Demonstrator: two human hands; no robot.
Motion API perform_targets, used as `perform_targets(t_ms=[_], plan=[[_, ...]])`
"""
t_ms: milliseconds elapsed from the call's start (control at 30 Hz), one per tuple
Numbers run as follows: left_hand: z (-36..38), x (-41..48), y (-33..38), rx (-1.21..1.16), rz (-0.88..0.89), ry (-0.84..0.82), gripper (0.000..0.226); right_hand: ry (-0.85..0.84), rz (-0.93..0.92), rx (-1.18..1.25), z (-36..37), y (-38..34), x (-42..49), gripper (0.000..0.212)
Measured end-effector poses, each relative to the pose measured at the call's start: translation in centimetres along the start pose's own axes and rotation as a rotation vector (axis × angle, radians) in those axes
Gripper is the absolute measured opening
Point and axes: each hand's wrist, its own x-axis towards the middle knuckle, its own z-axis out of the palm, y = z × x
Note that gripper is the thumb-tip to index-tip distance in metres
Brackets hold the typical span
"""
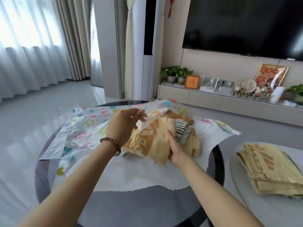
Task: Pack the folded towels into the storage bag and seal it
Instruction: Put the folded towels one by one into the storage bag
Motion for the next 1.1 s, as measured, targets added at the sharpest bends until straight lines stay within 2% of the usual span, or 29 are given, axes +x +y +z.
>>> perform_targets(t_ms=[67, 133, 200, 233, 267, 333, 400, 533, 700, 900, 1033, 1100], plan=[[0.3, -0.2, -0.6, -0.028, -0.017, -0.033, 0.03, 0.194, -0.159, -0.408, -0.4, 1.8, 0.5, 0.066], [0.7, -0.5, -1.3, -0.054, -0.021, -0.071, 0.029, 0.308, -0.527, -0.758, -1.5, 3.7, -0.1, 0.075], [0.9, -0.6, -1.6, -0.082, -0.004, -0.087, 0.03, 0.322, -0.885, -1.125, -3.4, 5.3, -0.2, 0.075], [0.9, -0.6, -1.7, -0.096, 0.009, -0.095, 0.031, 0.288, -0.981, -1.326, -4.0, 5.8, 0.1, 0.07], [1.0, -0.6, -1.7, -0.112, 0.016, -0.106, 0.032, 0.207, -1.003, -1.502, -4.5, 6.2, 0.6, 0.064], [1.2, -0.6, -1.8, -0.153, 0.008, -0.129, 0.035, -0.009, -0.871, -1.712, -4.3, 6.3, 1.6, 0.059], [1.3, -0.5, -2.1, -0.193, -0.01, -0.141, 0.035, -0.11, -0.73, -1.783, -3.6, 6.3, 2.6, 0.065], [1.3, -0.2, -2.1, -0.249, -0.004, -0.157, 0.036, -0.043, -0.6, -1.878, -1.8, 5.9, 5.3, 0.077], [1.1, 0.4, -2.6, -0.225, 0.011, -0.163, 0.035, 0.023, -0.429, -1.936, 0.5, 4.9, 7.9, 0.055], [1.0, -0.2, -2.5, -0.166, -0.011, -0.159, 0.033, -0.11, -0.495, -1.775, -0.9, 4.4, 5.0, 0.05], [0.9, -1.8, -2.4, 0.022, -0.002, -0.244, 0.026, -0.186, -0.526, -1.612, -6.0, 3.8, -0.9, 0.069], [1.2, -2.6, -2.3, 0.075, 0.012, -0.271, 0.023, -0.169, -0.506, -1.55, -9.6, 3.0, -4.0, 0.061]])
